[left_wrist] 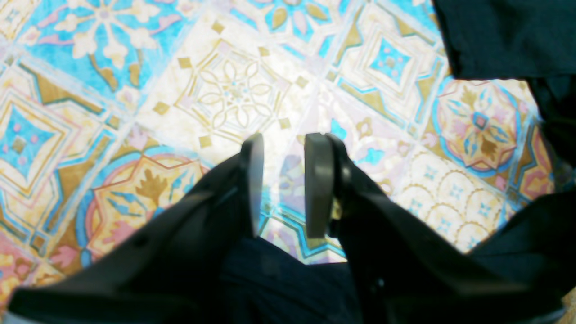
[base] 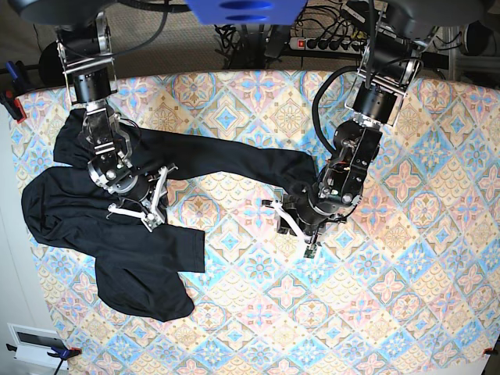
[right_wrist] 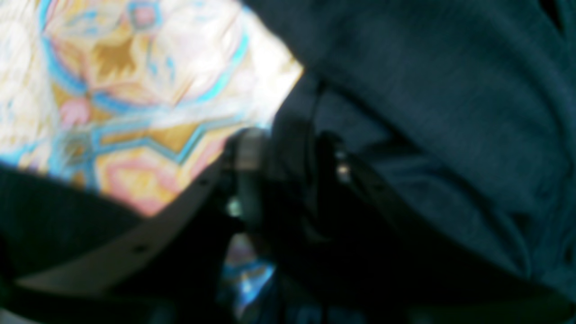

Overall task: Layout the t-shirt on the table in an organized manner, then fold the t-shirt properly
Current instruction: 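Lift the shirt fabric with the right gripper and reposition it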

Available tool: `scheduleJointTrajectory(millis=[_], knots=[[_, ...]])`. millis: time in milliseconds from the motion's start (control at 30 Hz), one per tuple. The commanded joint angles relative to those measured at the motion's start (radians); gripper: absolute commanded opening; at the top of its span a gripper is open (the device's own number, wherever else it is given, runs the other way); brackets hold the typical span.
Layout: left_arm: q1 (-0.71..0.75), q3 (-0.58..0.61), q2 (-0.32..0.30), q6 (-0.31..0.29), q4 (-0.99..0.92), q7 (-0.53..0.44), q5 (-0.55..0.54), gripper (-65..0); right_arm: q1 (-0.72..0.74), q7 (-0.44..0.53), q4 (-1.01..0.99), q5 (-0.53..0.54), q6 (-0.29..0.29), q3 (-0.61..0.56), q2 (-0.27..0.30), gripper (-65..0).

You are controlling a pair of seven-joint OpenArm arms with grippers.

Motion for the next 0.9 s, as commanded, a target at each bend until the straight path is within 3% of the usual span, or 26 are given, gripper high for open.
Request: scheduleJointTrajectory(millis=[0, 100, 133, 267, 500, 733, 867], knots=[[-0.025, -0.004, -0.006, -0.003, 0.02, -0.018, -0.002, -50.7, 0.008, -0.009, 0.039, 0.022, 0.011, 0.004, 0.018, -53.9], [-0.025, -0.004, -0.02, -0.003, 0.02, -0.018, -0.003, -51.3, -0.052, -0.063, 0.143, 0.058, 0.013, 0.004, 0.018, -64.5], [-0.025, -0.004, -0.022, -0.003, 0.022, -0.018, -0.003, -51.3, -0.065, -0.073, 0.186, 0.058, 0.013, 0.004, 0.018, -65.0], [-0.013, -0.004, -0.052, -0.003, 0.057, -0.018, -0.003, -51.3, -0.133, -0.106, 0.367, 0.058, 0.013, -0.004, 0.015, -65.0], [0.01, -0.005, -0.08, -0.003, 0.066, -0.018, -0.005, -51.3, -0.165, -0.167, 0.488, 0.059, 0.014, -0.007, 0.01, -65.0], [0.067, -0.096, -0.092, -0.003, 0.126, -0.018, -0.005, -51.3, -0.383, -0.176, 0.689, 0.062, 0.019, -0.067, 0.006, -65.0], [0.076, -0.136, -0.1, -0.003, 0.131, -0.018, -0.003, -51.3, -0.474, -0.176, 0.763, 0.059, 0.138, -0.138, -0.047, -65.0]])
